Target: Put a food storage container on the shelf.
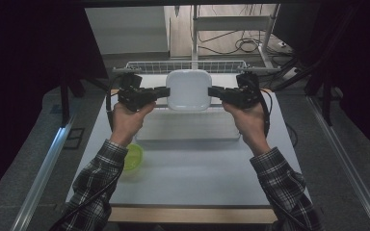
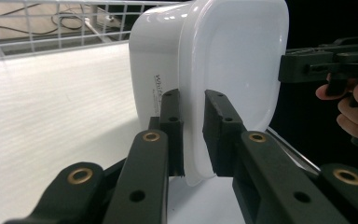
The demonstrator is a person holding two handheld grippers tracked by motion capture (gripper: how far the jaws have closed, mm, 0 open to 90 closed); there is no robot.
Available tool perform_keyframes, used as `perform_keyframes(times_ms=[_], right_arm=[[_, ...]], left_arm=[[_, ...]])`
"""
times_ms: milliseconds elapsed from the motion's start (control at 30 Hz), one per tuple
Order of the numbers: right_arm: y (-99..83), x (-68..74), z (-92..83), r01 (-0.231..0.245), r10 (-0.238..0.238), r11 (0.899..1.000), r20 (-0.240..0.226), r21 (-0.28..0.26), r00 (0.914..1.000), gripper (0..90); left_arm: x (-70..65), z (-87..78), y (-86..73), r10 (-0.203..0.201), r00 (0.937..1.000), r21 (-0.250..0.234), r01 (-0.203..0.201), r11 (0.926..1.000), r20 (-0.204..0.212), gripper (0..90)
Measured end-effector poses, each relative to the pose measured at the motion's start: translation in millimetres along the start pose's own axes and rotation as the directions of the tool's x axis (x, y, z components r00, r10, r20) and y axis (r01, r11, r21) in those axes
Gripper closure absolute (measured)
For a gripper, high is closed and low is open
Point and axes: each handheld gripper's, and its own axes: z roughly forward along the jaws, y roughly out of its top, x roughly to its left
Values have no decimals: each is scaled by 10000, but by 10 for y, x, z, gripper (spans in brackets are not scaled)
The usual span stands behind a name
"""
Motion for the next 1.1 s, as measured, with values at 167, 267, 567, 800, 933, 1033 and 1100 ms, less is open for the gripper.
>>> perform_keyframes(times_ms=[167, 267, 567, 800, 933, 1033, 1100], right_arm=[[57, -21, 80, -66, 66, 10000, 7, 52, 10000, 785], [78, -39, 112, -97, 98, 9999, -33, 66, 9999, 783], [144, -95, 210, -152, 152, 9999, 83, 16, 9999, 705], [182, -137, 287, -121, 121, 9999, 205, -28, 9997, 654], [208, -152, 328, -34, 33, 10000, 428, 26, 9991, 613], [227, -156, 366, 253, -259, 9996, 861, 82, 9959, 596], [221, -157, 403, 330, -340, 9994, 965, 113, 9948, 585]], left_arm=[[73, 16, 30, -167, 9999, -21, 167, 9999, -38, 786], [100, 26, 40, -203, 9998, -52, 203, 9998, 6, 775], [136, 91, 101, -177, 9997, -152, 179, 9997, 180, 667], [153, 199, 149, 104, 9995, -206, -110, 9997, -301, 623], [160, 247, 161, 162, 9991, -223, -171, 9996, -404, 569], [182, 306, 168, 156, 9984, -59, -159, 9999, -544, 501], [214, 331, 167, 12, 9990, -159, -19, 9999, -439, 468]])
